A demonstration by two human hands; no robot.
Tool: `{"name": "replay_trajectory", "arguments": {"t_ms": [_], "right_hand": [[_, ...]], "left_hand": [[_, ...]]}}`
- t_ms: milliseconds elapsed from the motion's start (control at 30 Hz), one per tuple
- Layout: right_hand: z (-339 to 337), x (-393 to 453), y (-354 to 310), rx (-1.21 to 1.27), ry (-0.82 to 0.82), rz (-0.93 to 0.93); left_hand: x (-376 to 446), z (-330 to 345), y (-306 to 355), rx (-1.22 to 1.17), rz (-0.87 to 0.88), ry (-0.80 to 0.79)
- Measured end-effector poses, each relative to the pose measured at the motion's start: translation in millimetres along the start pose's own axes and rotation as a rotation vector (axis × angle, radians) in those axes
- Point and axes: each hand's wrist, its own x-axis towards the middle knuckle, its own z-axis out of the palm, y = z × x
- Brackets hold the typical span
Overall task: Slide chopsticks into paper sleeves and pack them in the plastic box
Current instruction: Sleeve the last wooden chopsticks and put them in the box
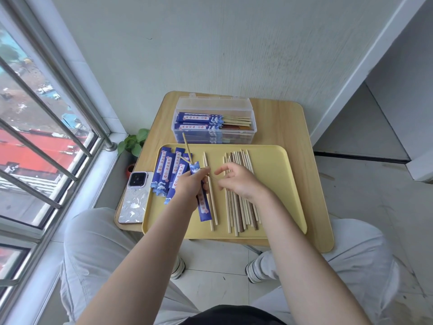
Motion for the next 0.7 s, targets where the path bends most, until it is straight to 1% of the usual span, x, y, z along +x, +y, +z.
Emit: {"name": "replay_trajectory", "arguments": {"t_ms": [100,167,200,233,267,333,367,400,433,533,600,667,700], "right_hand": [[-19.0,-5.5,2.2,-0.076,-0.096,0.016],[-32.5,-11.3,2.7,-0.095,-0.089,0.038],[-38.4,-13.0,4.0,-0.03,-0.063,0.035],[-43.2,-14.1,6.0,0.094,-0.03,0.024],[-46.0,-14.5,7.2,0.272,0.007,0.01],[-45.4,-12.1,9.2,0.696,0.107,-0.021],[-42.2,-10.5,9.1,0.861,0.162,-0.037],[-36.9,-8.3,8.2,0.964,0.206,-0.044],[-29.7,-6.0,6.2,1.009,0.227,-0.045],[-2.7,-2.3,-2.1,0.959,0.208,-0.016],[10.2,-0.2,-5.0,0.899,0.212,0.006],[13.3,2.4,-5.6,0.871,0.294,0.006],[10.9,3.8,-5.2,0.873,0.366,0.002]], "left_hand": [[-3.6,-1.3,4.2,-0.107,-0.034,0.05],[-3.7,-3.7,6.6,-0.149,-0.042,0.095],[-4.2,-4.7,8.0,-0.177,-0.052,0.11],[-4.3,-4.8,9.0,-0.206,-0.068,0.119],[-4.1,-4.9,9.8,-0.24,-0.088,0.12],[-6.0,-2.6,10.9,-0.308,-0.123,0.086],[-7.3,-0.2,11.0,-0.338,-0.136,0.055],[-9.0,2.8,10.8,-0.362,-0.147,0.023],[-11.0,6.5,10.4,-0.375,-0.157,-0.007],[-18.2,18.1,10.7,-0.366,-0.167,-0.078],[-19.9,21.9,10.8,-0.316,-0.163,-0.106],[-19.6,19.0,10.9,-0.199,-0.133,-0.103],[-18.3,15.9,10.3,-0.094,-0.101,-0.092]]}}
